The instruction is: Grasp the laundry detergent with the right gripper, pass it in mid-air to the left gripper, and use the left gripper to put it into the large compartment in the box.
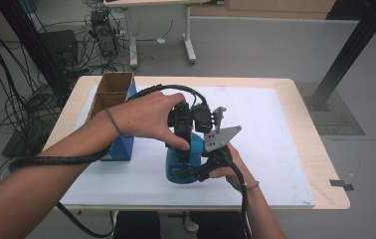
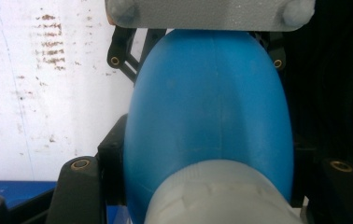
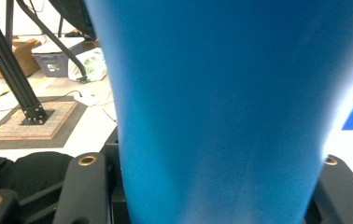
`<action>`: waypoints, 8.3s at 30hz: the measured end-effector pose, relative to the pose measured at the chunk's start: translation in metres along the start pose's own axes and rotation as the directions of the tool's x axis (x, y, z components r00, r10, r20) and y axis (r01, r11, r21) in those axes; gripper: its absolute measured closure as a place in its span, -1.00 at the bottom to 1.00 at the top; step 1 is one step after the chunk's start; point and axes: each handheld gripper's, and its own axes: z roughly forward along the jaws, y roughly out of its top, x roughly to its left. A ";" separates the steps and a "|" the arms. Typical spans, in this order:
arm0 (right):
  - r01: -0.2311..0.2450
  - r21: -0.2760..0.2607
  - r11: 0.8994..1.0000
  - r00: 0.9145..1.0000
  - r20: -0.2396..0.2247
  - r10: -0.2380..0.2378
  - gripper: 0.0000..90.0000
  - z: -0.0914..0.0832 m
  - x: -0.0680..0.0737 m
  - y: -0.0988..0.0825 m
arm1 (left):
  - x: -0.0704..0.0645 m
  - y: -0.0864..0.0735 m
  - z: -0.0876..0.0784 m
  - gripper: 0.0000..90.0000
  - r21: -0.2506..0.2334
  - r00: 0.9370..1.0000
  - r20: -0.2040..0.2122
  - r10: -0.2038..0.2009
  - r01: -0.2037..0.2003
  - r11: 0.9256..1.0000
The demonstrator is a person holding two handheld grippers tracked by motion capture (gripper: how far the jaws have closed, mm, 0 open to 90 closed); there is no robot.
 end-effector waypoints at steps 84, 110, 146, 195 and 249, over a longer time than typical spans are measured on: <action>-0.069 -0.138 0.988 0.989 0.118 0.086 -0.88 -0.009 0.024 -0.024 | -0.006 -0.003 -0.010 -0.15 0.008 0.998 -0.043 -0.038 0.038 0.999; -0.086 -0.157 0.984 0.983 0.145 0.109 -0.88 -0.014 0.026 -0.030 | -0.010 -0.011 -0.053 -0.15 -0.009 0.996 -0.068 -0.064 0.063 0.998; -0.101 -0.184 0.978 0.975 0.175 0.134 -0.85 -0.017 0.028 -0.037 | 0.006 -0.054 -0.166 -0.15 -0.132 0.943 -0.113 -0.312 0.297 0.946; -0.120 -0.214 0.969 0.966 0.201 0.164 -0.81 -0.021 0.033 -0.040 | 0.077 -0.171 -0.185 -0.15 -0.244 0.315 -0.038 -0.948 0.917 0.315; -0.101 -0.210 0.973 0.971 0.191 0.142 -0.98 -0.025 0.033 -0.042 | 0.115 -0.209 -0.083 -0.15 -0.170 0.134 -0.026 -0.991 0.976 0.136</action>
